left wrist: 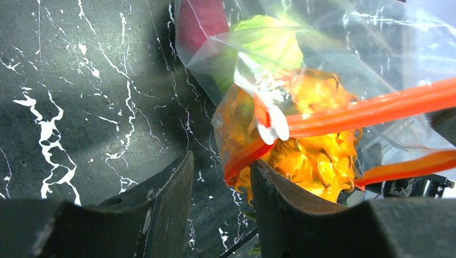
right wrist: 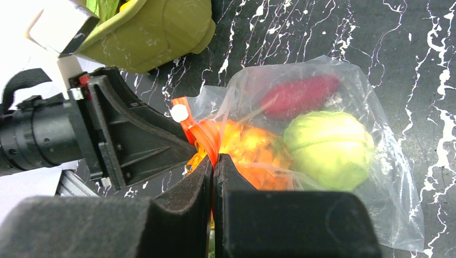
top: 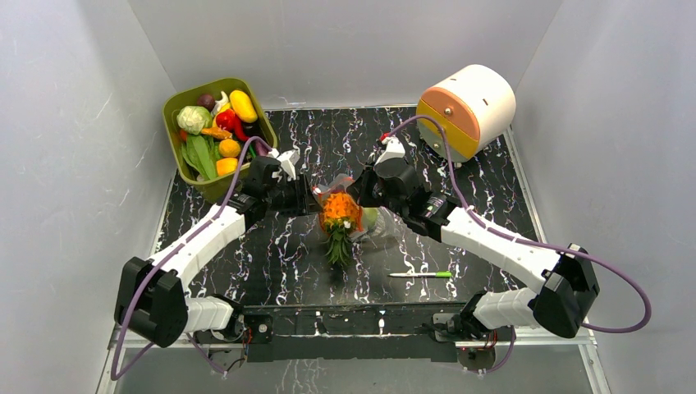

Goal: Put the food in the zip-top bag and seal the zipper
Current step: Adjust the fake fruit in the zipper food storage bag.

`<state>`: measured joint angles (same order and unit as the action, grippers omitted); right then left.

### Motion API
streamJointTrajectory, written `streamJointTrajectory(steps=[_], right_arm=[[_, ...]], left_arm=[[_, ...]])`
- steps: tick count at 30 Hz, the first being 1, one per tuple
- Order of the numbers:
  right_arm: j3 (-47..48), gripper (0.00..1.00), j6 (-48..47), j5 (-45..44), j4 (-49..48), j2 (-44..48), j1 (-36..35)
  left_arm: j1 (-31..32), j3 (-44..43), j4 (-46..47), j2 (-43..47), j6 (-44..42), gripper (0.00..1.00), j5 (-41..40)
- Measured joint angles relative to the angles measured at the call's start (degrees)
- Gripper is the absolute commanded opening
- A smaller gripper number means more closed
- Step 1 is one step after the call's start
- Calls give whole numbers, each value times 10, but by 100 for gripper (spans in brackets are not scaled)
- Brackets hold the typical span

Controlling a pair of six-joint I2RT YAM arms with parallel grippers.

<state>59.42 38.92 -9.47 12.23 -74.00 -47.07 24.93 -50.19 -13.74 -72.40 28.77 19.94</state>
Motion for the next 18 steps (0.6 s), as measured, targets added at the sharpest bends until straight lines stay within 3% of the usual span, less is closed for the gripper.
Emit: streamJointTrajectory(steps=[5,18], right_arm=[[0,0,0,4,0,0,3],[0,0,2,9,0,0,7]], left_arm=[[0,7,31,-21,-1,33,4],[0,32,118,-24,17,31,35]])
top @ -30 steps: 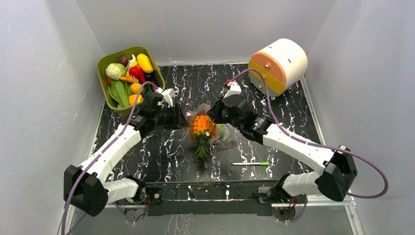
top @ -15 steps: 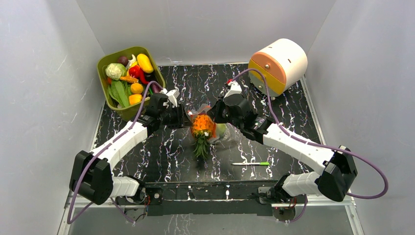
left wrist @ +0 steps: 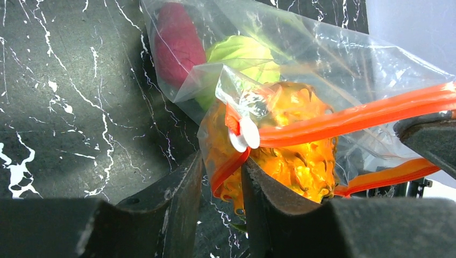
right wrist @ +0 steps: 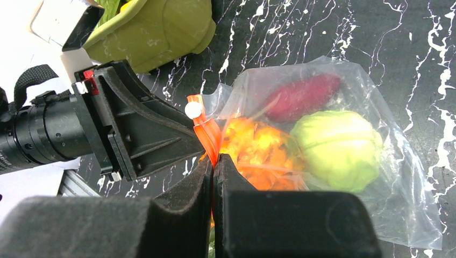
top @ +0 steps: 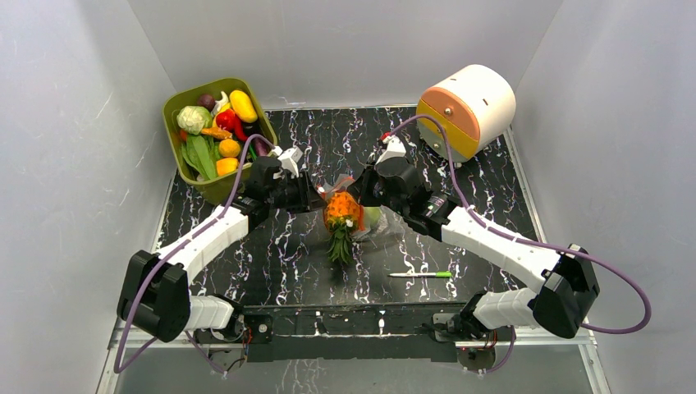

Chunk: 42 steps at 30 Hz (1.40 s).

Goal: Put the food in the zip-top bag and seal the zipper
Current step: Adjust the fake fruit in the zipper food storage bag.

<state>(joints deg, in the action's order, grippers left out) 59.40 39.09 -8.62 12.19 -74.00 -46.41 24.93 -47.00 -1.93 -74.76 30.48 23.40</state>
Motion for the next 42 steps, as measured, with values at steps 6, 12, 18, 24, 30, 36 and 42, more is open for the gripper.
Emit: streamJointTrajectory(steps=[6,12,18,24,30,36,42], right_arm=[[0,0,0,0,0,0,0],[0,0,-2,-1,2,0,3],[0,0,-1,-1,9,0,17],[2,0,-2,-5,27,2,20],[34,0,-20,-27,71,5,27],[96,0,-19,-19,122,5,27],[125,0,0,-9,155,5,27]], left_arm=[[0,3,21,-10,6,16,0],[0,5,38,-10,4,0,-1],[0,-1,22,-7,-7,0,2],[0,-63,-52,32,-2,0,7],[0,-85,-75,111,36,0,34],[2,-110,-109,123,49,0,48],[2,-128,-162,99,40,0,51]])
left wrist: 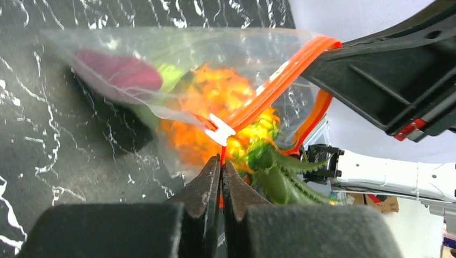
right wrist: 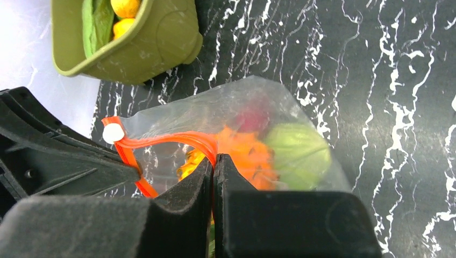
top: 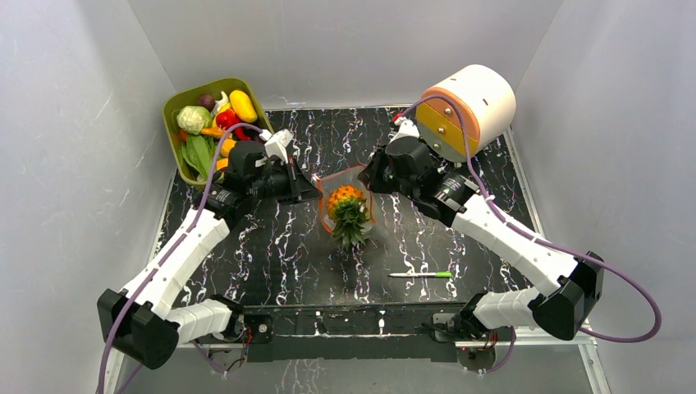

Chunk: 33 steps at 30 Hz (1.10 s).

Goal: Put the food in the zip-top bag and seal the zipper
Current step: Adjust the fake fruit in the zipper food storage bag.

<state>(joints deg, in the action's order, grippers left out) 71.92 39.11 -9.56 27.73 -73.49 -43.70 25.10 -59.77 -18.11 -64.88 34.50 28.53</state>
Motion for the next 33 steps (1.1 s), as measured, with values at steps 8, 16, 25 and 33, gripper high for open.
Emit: streamJointTrajectory(steps=[8,16,25,33], right_arm=[[0,0,2,-31,26,0,0],[43,0,-2,-49,89,-30,6],[78,0,11,-35,106,-10,7],[30,0,13,-92,136,-20,14]], left_arm=[[0,-32,-36,-22,26,0,49],[2,-84,-11,-29,62,0,101],[2,-92,-108,-90,21,0,57],[2,-95,0,-64,99,0,139]])
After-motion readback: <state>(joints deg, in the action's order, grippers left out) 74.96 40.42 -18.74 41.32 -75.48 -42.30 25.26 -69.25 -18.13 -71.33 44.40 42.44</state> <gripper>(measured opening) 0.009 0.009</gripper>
